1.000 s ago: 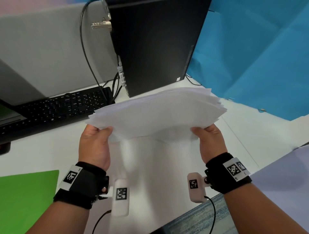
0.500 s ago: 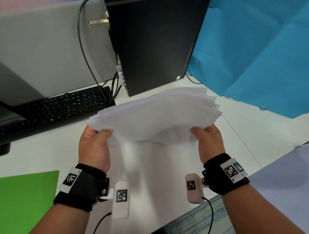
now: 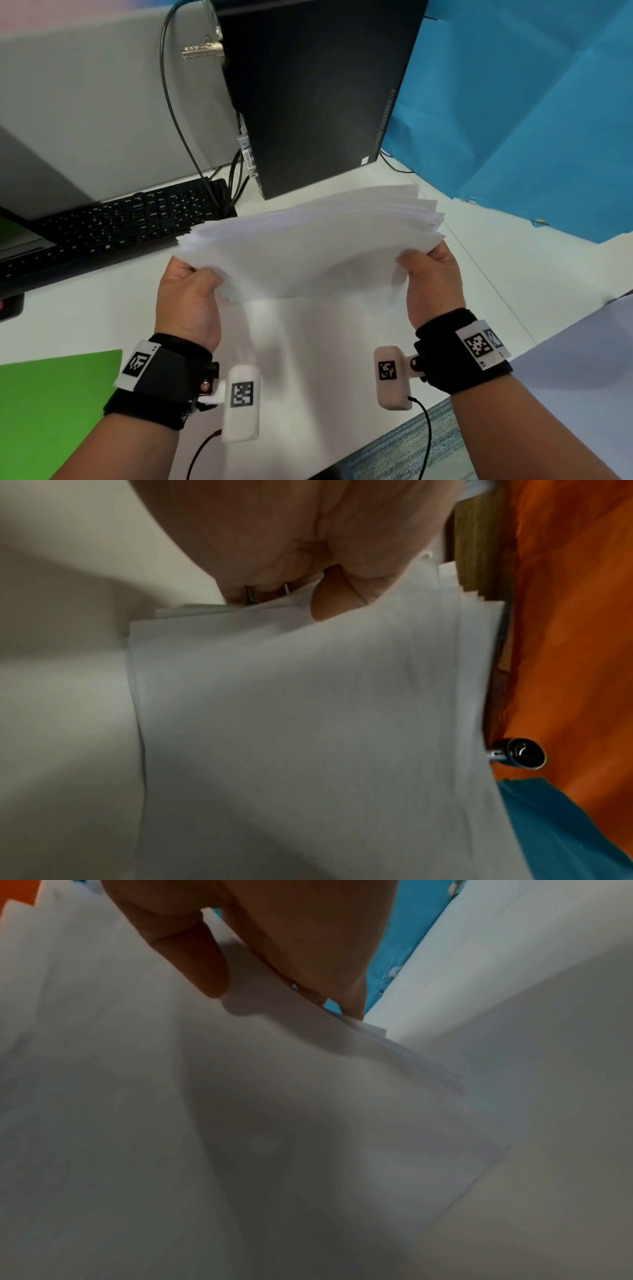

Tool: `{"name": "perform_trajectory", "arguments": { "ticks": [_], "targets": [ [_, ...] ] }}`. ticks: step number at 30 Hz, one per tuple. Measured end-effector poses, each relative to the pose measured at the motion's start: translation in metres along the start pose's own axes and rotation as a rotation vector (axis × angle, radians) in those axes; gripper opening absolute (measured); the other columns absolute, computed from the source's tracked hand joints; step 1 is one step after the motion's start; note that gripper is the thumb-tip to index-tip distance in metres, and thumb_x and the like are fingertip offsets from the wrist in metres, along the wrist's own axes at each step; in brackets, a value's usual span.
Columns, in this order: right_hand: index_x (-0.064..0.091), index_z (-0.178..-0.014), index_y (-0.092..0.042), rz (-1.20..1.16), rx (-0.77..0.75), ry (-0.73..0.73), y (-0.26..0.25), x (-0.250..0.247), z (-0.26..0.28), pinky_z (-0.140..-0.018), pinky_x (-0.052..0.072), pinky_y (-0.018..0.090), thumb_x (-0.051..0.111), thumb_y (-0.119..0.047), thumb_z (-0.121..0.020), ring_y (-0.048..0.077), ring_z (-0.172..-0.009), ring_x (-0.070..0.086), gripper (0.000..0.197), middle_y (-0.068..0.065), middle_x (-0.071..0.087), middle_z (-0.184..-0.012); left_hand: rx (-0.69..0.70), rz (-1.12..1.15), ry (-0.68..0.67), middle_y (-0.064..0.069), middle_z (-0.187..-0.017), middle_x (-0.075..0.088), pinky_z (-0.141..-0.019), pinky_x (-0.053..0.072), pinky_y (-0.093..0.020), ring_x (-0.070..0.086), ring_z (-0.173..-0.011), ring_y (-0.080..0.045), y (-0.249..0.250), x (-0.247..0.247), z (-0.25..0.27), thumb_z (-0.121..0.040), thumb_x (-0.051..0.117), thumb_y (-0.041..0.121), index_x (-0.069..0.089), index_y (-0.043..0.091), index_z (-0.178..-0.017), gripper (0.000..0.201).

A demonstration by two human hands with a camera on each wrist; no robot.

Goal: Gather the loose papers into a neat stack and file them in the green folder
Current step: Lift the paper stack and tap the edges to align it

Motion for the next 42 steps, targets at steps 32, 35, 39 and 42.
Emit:
{"name": "perform_trajectory", "arguments": {
  "ticks": [32,35,39,42],
  "targets": [
    [0.065,-0.109,-0.023,0.098,-0.020,-0.019,-0.014,0.000,-0.004,-0.092,0.046,0.030,0.048,0.001,-0.067,0.017,-0.108,0.063,0.052,0.009,0.071,-0.117,0.038,-0.115,-0.023,-0.014,-0.098,0.061,-0.096,0.042,-0.050,0.058,-0.098,-0.028,0.002,0.003,-0.009,-0.052,0.047,-0.007,0.057,-0.005,-0.107,0.055],
    [0.064,-0.111,-0.026,0.111,-0.010,-0.050,-0.015,0.000,-0.003,-0.088,0.046,0.024,0.046,0.001,-0.065,0.013,-0.107,0.062,0.056,0.008,0.069,-0.122,0.040,-0.110,-0.043,-0.018,-0.101,0.061,-0.096,0.042,-0.051,0.059,-0.100,-0.031,0.006,0.006,-0.006,-0.054,0.047,-0.009,0.056,-0.008,-0.108,0.055],
    [0.068,-0.110,-0.018,0.231,-0.030,-0.055,-0.012,0.003,0.003,-0.087,0.046,0.023,0.049,-0.003,-0.066,0.010,-0.104,0.063,0.051,0.006,0.071,-0.118,0.015,-0.218,-0.007,0.003,-0.095,0.075,-0.099,0.048,-0.035,0.068,-0.098,-0.015,0.001,0.006,-0.004,-0.069,0.052,-0.014,0.062,-0.012,-0.110,0.043],
    [0.068,-0.108,0.004,0.269,-0.097,-0.057,-0.016,0.004,0.004,-0.072,0.048,0.010,0.053,-0.001,-0.080,0.005,-0.083,0.062,0.033,0.011,0.069,-0.101,0.030,-0.208,0.021,-0.002,-0.094,0.073,-0.087,0.052,-0.022,0.068,-0.089,-0.010,0.001,0.007,-0.002,-0.083,0.054,-0.011,0.065,-0.011,-0.110,0.030]
  ]
}}
Point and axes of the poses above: each hand's wrist, its own z-axis away from the middle knuckle, its own x-axis out of the palm, y = z × x, the point moved 1 cm from there along -z, towards the middle knuckle
